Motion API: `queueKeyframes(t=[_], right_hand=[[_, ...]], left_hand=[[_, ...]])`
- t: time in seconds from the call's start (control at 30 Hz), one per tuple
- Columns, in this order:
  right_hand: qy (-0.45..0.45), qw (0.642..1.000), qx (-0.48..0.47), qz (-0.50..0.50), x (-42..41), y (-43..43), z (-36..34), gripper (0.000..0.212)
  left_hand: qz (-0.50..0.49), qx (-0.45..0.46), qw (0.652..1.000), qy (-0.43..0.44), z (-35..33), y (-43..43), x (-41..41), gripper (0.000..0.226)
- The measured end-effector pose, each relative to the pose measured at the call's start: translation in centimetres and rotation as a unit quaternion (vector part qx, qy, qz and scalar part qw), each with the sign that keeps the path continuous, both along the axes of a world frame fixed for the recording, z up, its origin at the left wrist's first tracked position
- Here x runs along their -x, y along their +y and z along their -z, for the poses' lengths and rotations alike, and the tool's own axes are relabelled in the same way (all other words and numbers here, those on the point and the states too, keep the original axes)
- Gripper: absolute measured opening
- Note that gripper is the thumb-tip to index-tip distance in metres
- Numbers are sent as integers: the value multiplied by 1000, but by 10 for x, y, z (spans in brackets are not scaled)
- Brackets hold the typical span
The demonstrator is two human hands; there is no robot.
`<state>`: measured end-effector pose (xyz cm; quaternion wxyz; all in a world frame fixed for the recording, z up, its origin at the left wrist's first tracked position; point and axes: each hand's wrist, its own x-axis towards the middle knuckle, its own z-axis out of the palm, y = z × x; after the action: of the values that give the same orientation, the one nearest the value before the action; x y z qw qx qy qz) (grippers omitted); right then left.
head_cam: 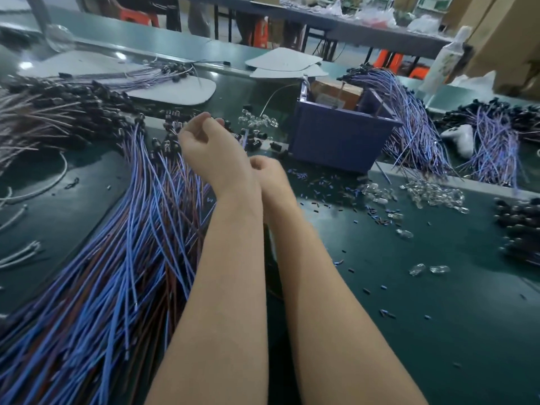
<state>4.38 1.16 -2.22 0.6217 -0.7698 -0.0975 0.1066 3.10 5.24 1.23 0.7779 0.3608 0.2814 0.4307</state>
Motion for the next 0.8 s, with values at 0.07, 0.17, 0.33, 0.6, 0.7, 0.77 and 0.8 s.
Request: queueKeyframes(t=[0.07, 0.17, 0.33, 0.6, 0.7, 0.77, 0.8], right_hand=[[-59, 994, -91, 34, 4, -16, -14, 4], [-155, 961, -209, 93, 6, -48, -39, 6], [-191, 886, -344, 247, 6, -126, -65, 10], [-128, 878, -272, 374, 5, -207, -28, 21], [-144, 923, -130, 331, -1, -205, -4, 24], [-163, 916, -104, 352, -6, -207, 3, 27], [-165, 907, -105, 372, -9, -209, 4, 27]], left_hand=[[-7, -87, 996, 18, -1, -5, -1, 15], [70, -275, 954, 96, -5, -19, -5, 13], [372, -453, 808, 54, -11, -63, -1, 32], [446, -550, 703, 64, 10, -137, -16, 14], [407, -557, 717, 103, 22, -155, -21, 16], [410, -551, 717, 120, 28, -157, -23, 14], [407, -553, 715, 134, 31, -155, -24, 14]])
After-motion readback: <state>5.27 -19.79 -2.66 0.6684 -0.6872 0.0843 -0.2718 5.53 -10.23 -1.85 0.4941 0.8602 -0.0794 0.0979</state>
